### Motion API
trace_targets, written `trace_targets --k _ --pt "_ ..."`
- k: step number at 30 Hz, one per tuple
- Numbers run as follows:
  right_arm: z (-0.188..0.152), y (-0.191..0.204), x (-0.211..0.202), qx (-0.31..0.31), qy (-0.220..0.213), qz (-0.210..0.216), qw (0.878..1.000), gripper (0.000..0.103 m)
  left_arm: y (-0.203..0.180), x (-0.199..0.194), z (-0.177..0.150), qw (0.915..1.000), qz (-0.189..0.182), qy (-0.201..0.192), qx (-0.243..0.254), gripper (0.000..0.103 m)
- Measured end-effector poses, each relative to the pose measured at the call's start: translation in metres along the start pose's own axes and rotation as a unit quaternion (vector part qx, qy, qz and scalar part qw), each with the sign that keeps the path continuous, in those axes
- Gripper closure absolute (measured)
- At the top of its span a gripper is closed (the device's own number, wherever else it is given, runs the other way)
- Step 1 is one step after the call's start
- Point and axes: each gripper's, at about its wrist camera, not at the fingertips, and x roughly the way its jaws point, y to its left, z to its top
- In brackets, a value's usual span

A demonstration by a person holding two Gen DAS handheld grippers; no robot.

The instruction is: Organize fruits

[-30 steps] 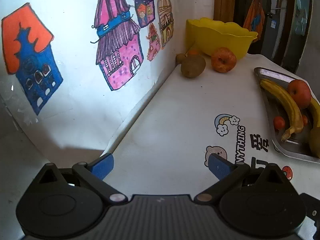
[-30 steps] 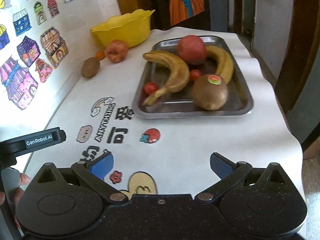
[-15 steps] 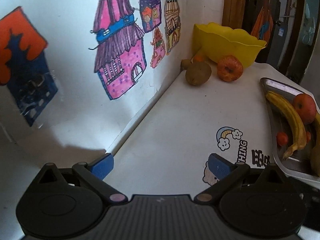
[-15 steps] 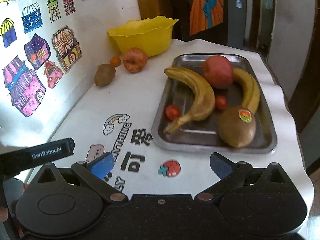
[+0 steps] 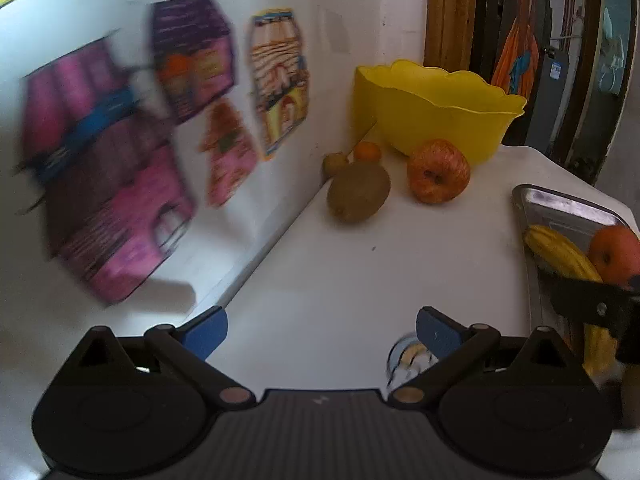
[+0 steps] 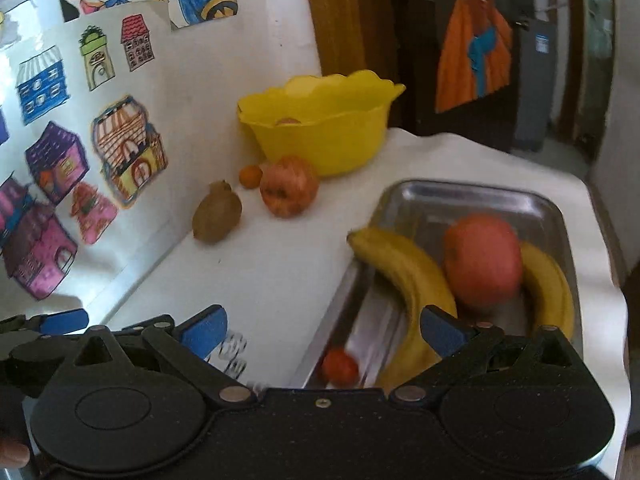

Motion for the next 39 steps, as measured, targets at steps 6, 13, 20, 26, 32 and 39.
trace_targets --k 6,13,20,26,32,39 --pt "0.041 -0.006 0.039 -0.067 -0.002 0.04 0.997 0.001 -0.025 0.028 0.018 0.9997 -0.001 -0.009 0.023 0.001" --pt "0.079 -0.008 0.088 -0.092 0.005 0.078 0.993 0.001 -0.039 0.06 0.032 0.9973 0.016 -0.021 0.069 0.001" --pt "0.099 -0.005 0.13 -0.087 0.024 0.116 0.989 0.001 -0.046 0.082 0.044 0.996 0.021 -0.026 0.083 0.001" --pt "0.109 -0.002 0.154 -0.085 0.028 0.132 0.987 0.001 -0.05 0.095 0.048 0.9937 0.021 -0.036 0.104 0.001" --pt "0.112 -0.001 0.176 -0.074 0.041 0.133 0.987 0.009 -0.051 0.105 0.05 0.993 0.025 -0.04 0.108 0.001" --pt "0.108 0.005 0.187 -0.066 0.047 0.141 0.987 0.012 -0.051 0.113 0.056 0.9914 0.019 -0.053 0.118 0.005"
